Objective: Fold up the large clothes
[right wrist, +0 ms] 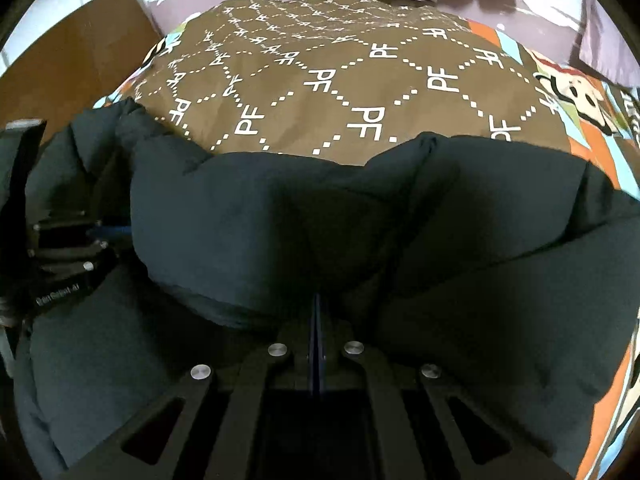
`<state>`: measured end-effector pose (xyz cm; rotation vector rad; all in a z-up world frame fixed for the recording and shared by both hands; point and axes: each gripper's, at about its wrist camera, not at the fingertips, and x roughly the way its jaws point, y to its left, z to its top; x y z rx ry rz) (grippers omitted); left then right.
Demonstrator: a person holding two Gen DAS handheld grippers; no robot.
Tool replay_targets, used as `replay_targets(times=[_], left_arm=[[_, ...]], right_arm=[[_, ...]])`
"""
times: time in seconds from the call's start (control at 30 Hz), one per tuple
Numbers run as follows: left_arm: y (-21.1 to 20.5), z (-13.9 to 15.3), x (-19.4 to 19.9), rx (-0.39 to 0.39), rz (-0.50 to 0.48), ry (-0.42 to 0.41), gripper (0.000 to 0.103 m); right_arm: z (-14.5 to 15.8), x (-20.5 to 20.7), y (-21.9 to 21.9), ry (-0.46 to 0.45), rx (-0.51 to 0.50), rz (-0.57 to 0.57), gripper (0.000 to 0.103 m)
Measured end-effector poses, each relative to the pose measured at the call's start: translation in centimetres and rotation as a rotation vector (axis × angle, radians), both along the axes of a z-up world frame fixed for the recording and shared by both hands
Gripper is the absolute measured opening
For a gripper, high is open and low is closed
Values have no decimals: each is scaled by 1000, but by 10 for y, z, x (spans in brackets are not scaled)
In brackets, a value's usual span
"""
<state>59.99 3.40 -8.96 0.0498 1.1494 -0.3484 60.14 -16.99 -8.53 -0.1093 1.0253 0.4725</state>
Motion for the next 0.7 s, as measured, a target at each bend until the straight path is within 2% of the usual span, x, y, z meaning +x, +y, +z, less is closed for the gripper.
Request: replay_targets(times=[0.17, 0.27, 0.33, 0.43, 0.47, 0.53, 0.57, 0.6, 0.67, 0.7], left_arm=[[-7, -8, -1, 58, 10, -26, 9], [-5, -5, -7, 47, 5, -69, 9], [0, 2, -12, 13, 21, -78, 9], [5, 18, -25, -28, 59, -121, 11], [7, 25, -32, -42, 77, -147, 14], [9, 36, -43, -66, 101, -185, 39], [7, 41, -48, -75, 110, -203, 45], [8, 49, -55, -86, 122, -232, 52], [5, 63, -65, -97, 143, -278, 56], [4, 68, -68, -102, 153, -292, 58]], right_arm=[[7, -8, -7, -52, 47, -9, 1], [18, -17, -18, -82, 123, -23, 4], [28, -25, -28, -110, 173, -43, 11], [43, -39, -38, -153, 208, -83, 35], [48, -45, -42, -173, 217, -98, 43], [56, -53, -46, -190, 227, -115, 44], [60, -58, -49, -197, 233, -120, 47], [63, -61, -51, -204, 236, -127, 57], [72, -76, -56, -234, 253, -148, 72], [75, -79, -60, -244, 259, -150, 76]])
